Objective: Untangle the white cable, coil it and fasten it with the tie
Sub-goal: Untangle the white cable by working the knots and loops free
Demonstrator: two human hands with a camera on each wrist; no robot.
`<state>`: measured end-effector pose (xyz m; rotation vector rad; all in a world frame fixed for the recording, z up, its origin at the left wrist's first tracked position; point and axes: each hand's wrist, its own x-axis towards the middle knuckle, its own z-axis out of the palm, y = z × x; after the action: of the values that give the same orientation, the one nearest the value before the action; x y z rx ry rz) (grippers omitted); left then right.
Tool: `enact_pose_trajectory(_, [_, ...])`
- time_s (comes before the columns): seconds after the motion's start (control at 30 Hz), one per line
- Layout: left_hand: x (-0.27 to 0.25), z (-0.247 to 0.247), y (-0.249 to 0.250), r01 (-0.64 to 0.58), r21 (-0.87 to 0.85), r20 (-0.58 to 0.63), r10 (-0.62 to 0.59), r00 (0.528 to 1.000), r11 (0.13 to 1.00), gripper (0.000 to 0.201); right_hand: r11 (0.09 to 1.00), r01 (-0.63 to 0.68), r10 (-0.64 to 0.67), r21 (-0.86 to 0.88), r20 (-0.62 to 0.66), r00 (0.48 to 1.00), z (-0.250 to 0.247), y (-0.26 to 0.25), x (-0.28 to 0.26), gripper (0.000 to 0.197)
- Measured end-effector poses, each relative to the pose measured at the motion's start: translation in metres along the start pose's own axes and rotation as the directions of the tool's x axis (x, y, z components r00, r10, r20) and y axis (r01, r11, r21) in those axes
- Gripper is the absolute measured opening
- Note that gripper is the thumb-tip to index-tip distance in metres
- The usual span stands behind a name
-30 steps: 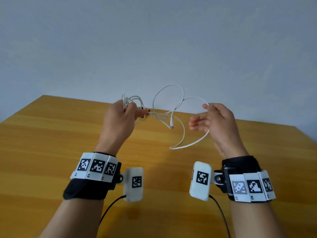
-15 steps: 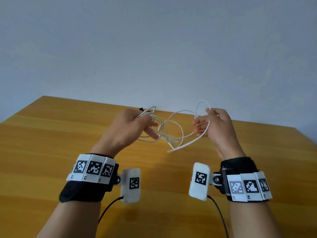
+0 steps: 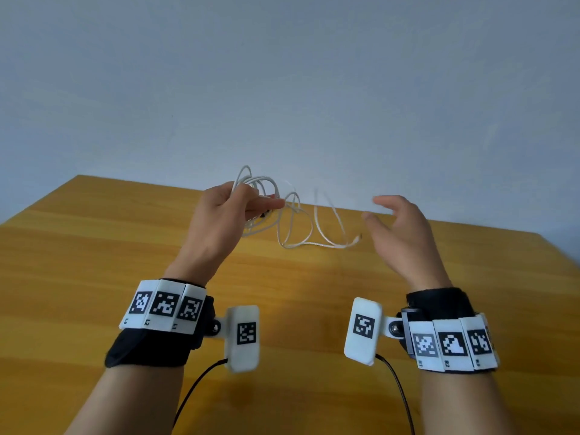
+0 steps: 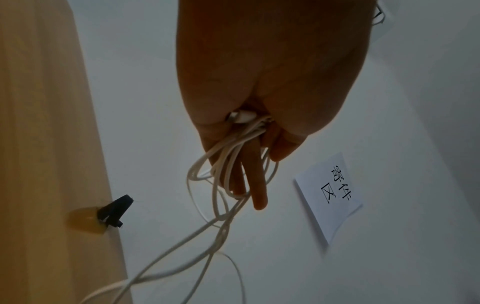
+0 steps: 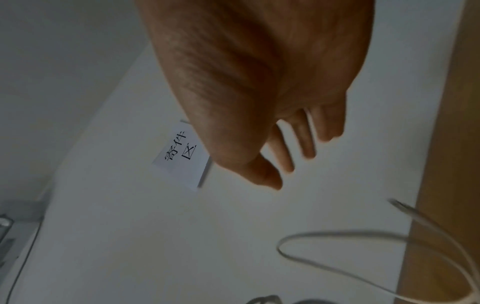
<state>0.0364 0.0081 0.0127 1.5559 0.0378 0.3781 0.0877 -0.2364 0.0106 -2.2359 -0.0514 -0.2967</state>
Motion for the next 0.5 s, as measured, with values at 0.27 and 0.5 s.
enact_pose_trajectory(0.27, [0.001, -0.001, 0.003, 0.052, -0.203, 0.029, -0.047, 0.998, 0.978, 0.037, 0.943, 0.190, -0.274, 0.274, 0.314, 0.909, 0.026, -0.004, -0.007, 0.052])
enact_pose_trajectory(0.5, [-0.003, -0.001, 0.015, 0.080, -0.394, -0.011, -0.092, 0.996, 0.915, 0.021, 0.985, 0.140, -0.165, 0.102, 0.300, 0.939, 0.030, 0.003, -0.004, 0.028])
